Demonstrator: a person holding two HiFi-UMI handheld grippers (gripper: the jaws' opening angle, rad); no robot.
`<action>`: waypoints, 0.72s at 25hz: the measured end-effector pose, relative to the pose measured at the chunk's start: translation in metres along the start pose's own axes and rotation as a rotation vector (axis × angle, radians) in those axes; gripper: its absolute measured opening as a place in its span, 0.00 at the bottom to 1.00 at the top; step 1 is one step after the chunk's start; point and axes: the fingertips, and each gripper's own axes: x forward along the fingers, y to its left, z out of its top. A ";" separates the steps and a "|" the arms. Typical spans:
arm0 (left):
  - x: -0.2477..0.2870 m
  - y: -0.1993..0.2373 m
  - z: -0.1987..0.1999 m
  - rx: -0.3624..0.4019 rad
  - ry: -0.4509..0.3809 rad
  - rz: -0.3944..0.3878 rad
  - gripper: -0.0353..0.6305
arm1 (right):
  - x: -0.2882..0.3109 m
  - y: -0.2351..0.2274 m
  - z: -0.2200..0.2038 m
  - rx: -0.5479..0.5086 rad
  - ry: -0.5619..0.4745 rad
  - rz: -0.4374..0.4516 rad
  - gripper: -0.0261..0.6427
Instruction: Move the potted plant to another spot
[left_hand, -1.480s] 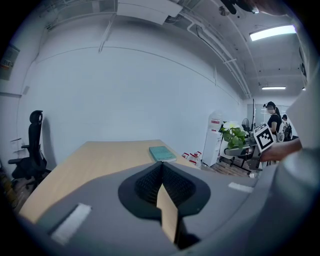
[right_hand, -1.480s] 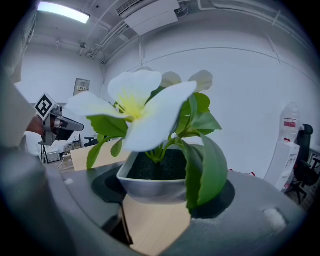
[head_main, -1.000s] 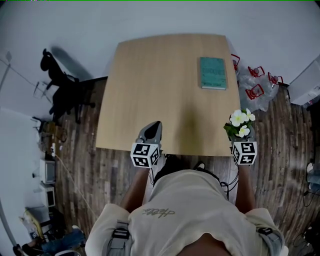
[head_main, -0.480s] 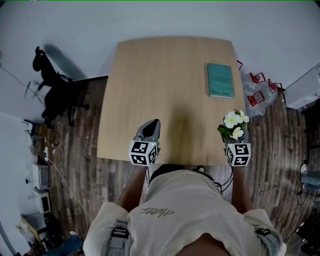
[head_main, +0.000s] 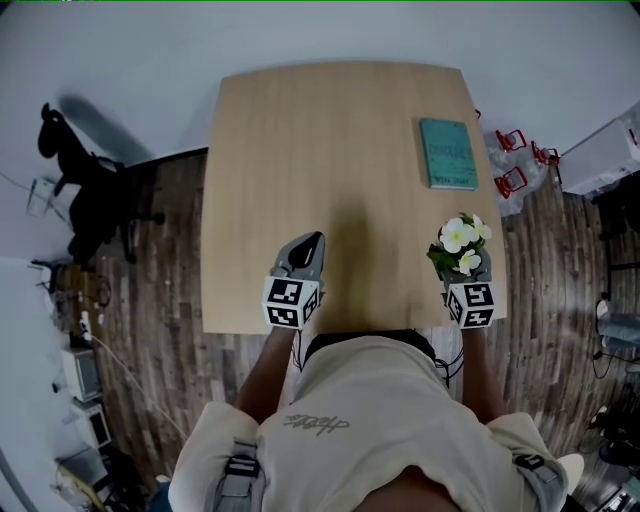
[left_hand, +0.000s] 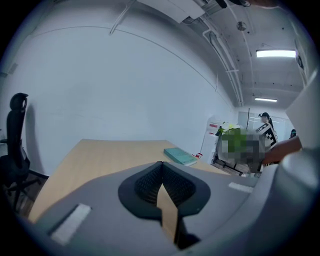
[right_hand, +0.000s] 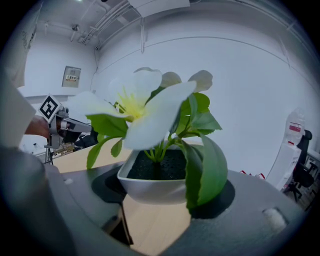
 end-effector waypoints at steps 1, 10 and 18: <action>0.001 0.002 -0.001 0.001 -0.001 -0.009 0.08 | 0.000 0.005 0.000 -0.005 0.002 0.000 0.55; 0.014 0.008 -0.014 -0.084 -0.001 -0.025 0.08 | 0.001 0.016 -0.003 -0.043 0.031 0.027 0.55; 0.003 0.011 -0.007 -0.086 0.004 0.057 0.08 | 0.030 0.021 -0.002 -0.056 0.019 0.126 0.55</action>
